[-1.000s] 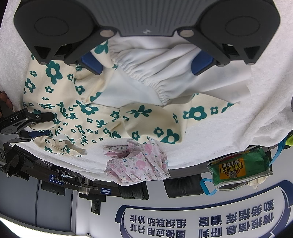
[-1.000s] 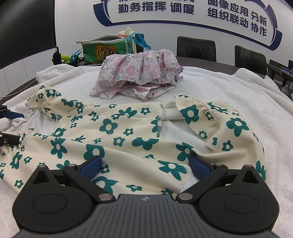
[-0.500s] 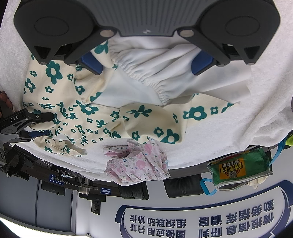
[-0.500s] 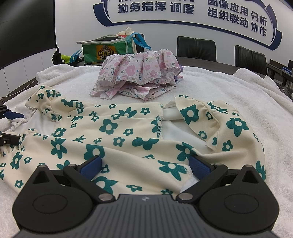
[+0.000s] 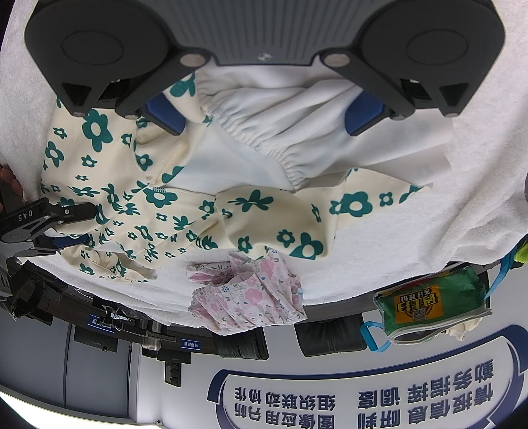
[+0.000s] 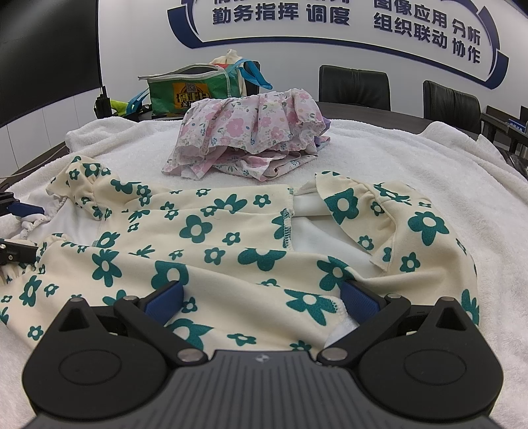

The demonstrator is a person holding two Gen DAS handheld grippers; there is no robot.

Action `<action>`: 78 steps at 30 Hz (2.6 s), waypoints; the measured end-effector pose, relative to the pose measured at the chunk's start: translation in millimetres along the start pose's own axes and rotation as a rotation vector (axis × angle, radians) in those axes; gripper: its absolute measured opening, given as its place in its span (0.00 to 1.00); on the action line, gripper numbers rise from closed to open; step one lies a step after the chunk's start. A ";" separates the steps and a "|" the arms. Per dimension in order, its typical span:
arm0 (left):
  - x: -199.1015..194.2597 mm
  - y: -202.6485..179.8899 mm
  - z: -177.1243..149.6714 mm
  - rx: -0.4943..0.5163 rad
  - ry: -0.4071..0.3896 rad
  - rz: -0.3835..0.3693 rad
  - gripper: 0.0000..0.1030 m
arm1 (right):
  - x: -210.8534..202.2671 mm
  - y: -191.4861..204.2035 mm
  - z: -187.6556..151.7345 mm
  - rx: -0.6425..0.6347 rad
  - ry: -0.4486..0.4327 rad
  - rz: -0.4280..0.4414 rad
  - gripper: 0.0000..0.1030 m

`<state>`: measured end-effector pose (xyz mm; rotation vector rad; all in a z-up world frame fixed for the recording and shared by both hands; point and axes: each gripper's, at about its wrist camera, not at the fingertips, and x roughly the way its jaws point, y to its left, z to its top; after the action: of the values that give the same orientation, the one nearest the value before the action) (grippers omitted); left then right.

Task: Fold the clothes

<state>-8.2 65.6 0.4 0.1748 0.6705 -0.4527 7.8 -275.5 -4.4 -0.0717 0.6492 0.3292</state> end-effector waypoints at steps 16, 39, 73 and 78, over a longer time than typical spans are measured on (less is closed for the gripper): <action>0.1 -0.2 0.0 -0.001 0.000 0.001 1.00 | -17.7 -1.4 -3.5 0.013 -0.080 -0.069 1.00; -50.8 -16.4 -3.3 -0.092 -0.092 0.149 0.97 | -99.6 -49.1 -22.2 0.082 -0.222 -0.137 1.00; -21.8 -94.8 -21.6 -0.084 -0.038 0.255 0.99 | -107.2 -108.4 -1.8 0.007 -0.186 -0.103 0.70; -21.0 -95.6 -21.4 -0.082 -0.039 0.263 1.00 | -111.5 -52.0 -37.5 -0.375 -0.188 0.123 0.79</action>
<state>-78.5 -5.6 -4.0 0.1735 0.6162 -0.1752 -80.4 -362.1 31.2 -0.3560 0.3997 0.5674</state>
